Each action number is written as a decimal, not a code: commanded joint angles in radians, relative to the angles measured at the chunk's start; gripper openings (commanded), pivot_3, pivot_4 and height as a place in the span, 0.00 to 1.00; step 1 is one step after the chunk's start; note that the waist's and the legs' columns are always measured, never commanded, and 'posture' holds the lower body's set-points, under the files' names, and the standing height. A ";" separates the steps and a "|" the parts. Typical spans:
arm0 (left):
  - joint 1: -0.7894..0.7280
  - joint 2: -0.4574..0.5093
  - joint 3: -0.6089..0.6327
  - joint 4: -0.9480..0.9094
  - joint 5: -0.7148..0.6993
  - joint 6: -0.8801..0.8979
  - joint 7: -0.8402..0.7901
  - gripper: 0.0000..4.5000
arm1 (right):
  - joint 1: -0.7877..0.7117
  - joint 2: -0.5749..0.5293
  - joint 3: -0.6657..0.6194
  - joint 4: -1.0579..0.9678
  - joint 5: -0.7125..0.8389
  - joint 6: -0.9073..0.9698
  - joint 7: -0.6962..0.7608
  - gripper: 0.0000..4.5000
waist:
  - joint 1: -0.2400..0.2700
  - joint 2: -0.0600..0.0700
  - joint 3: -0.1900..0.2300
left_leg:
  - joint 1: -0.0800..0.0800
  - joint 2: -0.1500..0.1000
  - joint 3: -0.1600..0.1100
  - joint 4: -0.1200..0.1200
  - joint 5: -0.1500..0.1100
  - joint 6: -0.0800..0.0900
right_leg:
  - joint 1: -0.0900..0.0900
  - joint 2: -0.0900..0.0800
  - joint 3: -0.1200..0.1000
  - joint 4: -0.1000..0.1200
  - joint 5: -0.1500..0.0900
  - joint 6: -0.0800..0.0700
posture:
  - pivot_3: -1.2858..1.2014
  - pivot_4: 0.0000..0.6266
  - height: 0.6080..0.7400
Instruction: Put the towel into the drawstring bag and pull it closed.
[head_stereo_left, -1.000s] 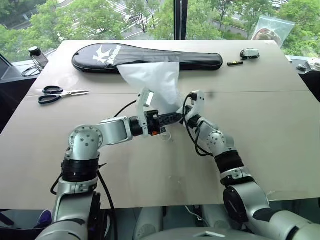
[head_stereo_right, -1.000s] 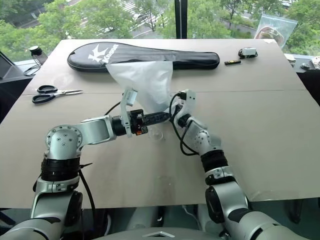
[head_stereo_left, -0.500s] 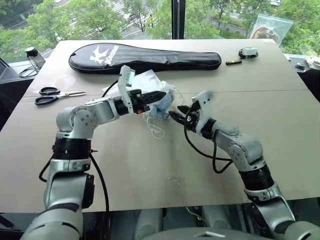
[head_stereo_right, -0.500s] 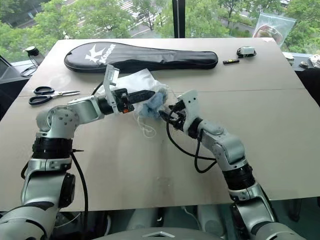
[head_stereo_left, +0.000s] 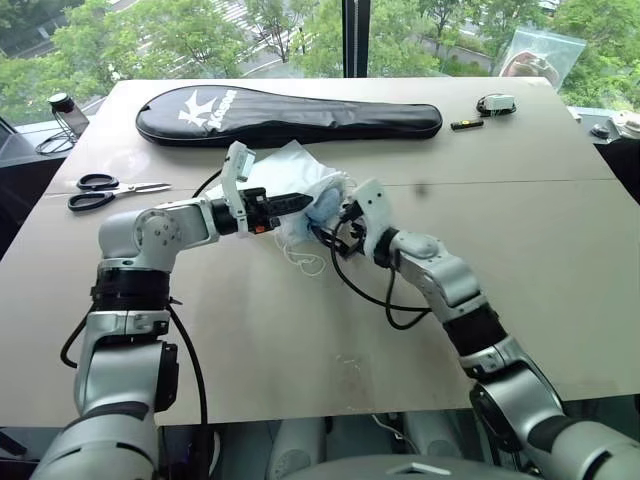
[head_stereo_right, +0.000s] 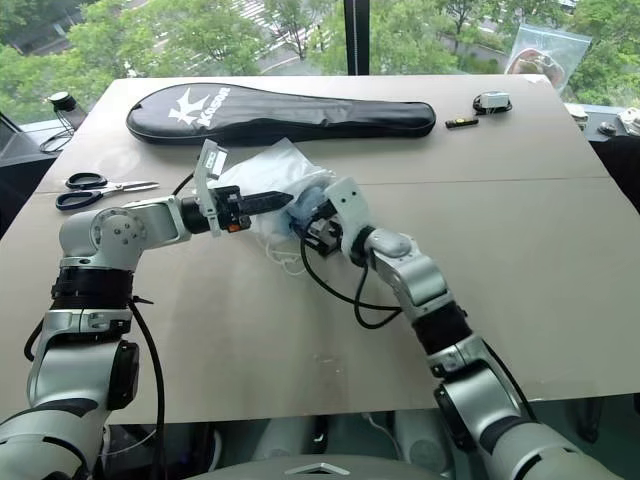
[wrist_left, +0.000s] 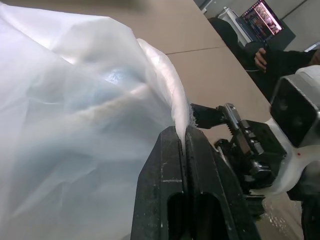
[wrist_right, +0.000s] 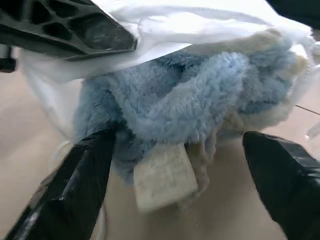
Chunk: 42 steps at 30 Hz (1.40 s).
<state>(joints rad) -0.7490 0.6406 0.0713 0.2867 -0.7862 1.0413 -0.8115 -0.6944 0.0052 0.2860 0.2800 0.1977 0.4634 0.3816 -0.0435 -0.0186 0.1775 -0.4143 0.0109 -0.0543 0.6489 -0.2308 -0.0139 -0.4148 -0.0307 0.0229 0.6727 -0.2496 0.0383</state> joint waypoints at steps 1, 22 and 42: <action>0.005 0.000 0.026 -0.096 -0.016 0.034 -0.003 0.00 | -0.068 0.043 0.005 0.077 -0.038 -0.113 0.031 0.61 | -0.001 0.000 0.000 | 0.000 0.000 0.000 0.000 0.000 0.000 | 0.000 0.000 0.000 0.000 0.000 0.000 | 0.52 0.24 1.00; 0.129 -0.172 0.243 -0.441 -0.418 0.428 0.212 0.00 | -0.122 0.178 -0.481 0.271 0.499 -0.233 0.187 0.01 | -0.001 -0.001 0.001 | 0.001 0.000 -0.006 0.000 0.000 0.000 | 0.001 -0.002 -0.001 0.001 0.000 0.000 | 0.52 0.24 1.00; 0.107 -0.068 0.051 -0.242 -0.078 -0.030 -0.021 0.00 | 0.355 -0.284 -0.114 -0.596 0.103 0.107 0.110 0.63 | 0.000 -0.001 0.001 | 0.001 -0.001 0.000 0.000 0.000 0.000 | 0.001 -0.001 0.001 0.002 0.000 0.000 | 0.52 0.24 1.00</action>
<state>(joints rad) -0.6185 0.5420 0.1461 0.0218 -0.9117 1.0699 -0.7525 -0.3386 -0.2686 0.1797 -0.2060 0.2804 0.5186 0.4925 -0.0433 -0.0196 0.1783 -0.4124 0.0099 -0.0540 0.6489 -0.2306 -0.0144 -0.4143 -0.0313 0.0240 0.6747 -0.2497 0.0382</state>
